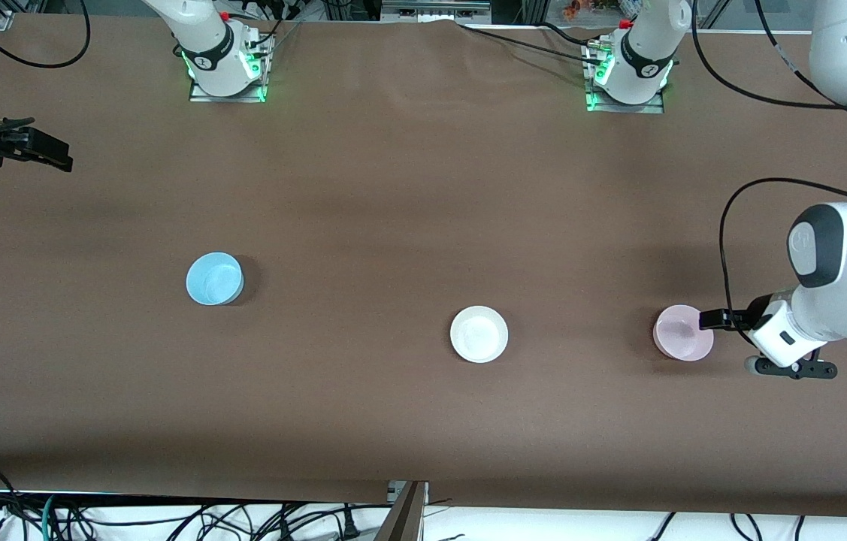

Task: Stack pink and blue bowls on white bowl
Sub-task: 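Reach the left gripper down to the pink bowl's rim, then grasp the pink bowl with the left gripper while the right gripper reaches the blue bowl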

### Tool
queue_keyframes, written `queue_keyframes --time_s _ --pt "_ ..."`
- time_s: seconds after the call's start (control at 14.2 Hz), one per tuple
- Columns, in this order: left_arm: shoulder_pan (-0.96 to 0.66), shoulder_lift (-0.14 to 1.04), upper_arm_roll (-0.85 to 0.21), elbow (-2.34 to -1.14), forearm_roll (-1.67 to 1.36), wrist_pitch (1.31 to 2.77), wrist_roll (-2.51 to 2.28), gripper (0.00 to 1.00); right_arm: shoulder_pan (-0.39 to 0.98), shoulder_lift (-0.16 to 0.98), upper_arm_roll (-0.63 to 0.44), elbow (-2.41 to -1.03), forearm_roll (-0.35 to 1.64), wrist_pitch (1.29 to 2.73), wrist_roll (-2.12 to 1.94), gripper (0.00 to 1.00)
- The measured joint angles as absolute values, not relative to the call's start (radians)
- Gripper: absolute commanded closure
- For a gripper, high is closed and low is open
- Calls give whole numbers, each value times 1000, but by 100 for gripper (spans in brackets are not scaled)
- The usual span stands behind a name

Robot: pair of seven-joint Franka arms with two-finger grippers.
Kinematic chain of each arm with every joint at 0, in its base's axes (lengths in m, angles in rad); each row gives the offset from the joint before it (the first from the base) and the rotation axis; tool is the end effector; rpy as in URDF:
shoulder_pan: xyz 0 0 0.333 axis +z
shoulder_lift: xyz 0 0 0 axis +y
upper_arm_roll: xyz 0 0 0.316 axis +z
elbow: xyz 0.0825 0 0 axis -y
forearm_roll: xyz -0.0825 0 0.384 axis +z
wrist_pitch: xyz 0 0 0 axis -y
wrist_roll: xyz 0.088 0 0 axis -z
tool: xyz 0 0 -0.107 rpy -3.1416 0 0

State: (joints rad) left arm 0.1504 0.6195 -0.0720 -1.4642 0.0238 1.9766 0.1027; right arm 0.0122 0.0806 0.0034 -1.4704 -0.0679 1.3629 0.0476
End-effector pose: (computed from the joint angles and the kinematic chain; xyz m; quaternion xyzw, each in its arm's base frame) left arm 0.6988 0.0649 0.3109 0.9985 -0.0118 -0.0515 0.0153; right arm 0.5565 0.0003 0.6101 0.9948 -0.0198 -0.0927 0.0365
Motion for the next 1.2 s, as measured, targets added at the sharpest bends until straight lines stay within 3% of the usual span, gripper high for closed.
queue_keyframes --time_s 0.35,0.57,0.85,1.13,1.2 --pt "187 665 -72 -1486 24 2064 106 0 12 83 3 -1470 -68 1363 48 0" --pt "187 671 -72 -1570 24 2184 106 3 12 88 4 -1470 -68 1366 51 0" --pt "202 673 -69 -1682 26 2294 107 19 13 134 7 -1484 -67 1436 54 0" --pt "206 663 -70 -1698 54 2301 109 29 13 163 8 -1541 -67 1521 55 0" --pt "205 659 -70 -1699 56 2301 109 36 13 168 9 -1558 -66 1554 55 0"
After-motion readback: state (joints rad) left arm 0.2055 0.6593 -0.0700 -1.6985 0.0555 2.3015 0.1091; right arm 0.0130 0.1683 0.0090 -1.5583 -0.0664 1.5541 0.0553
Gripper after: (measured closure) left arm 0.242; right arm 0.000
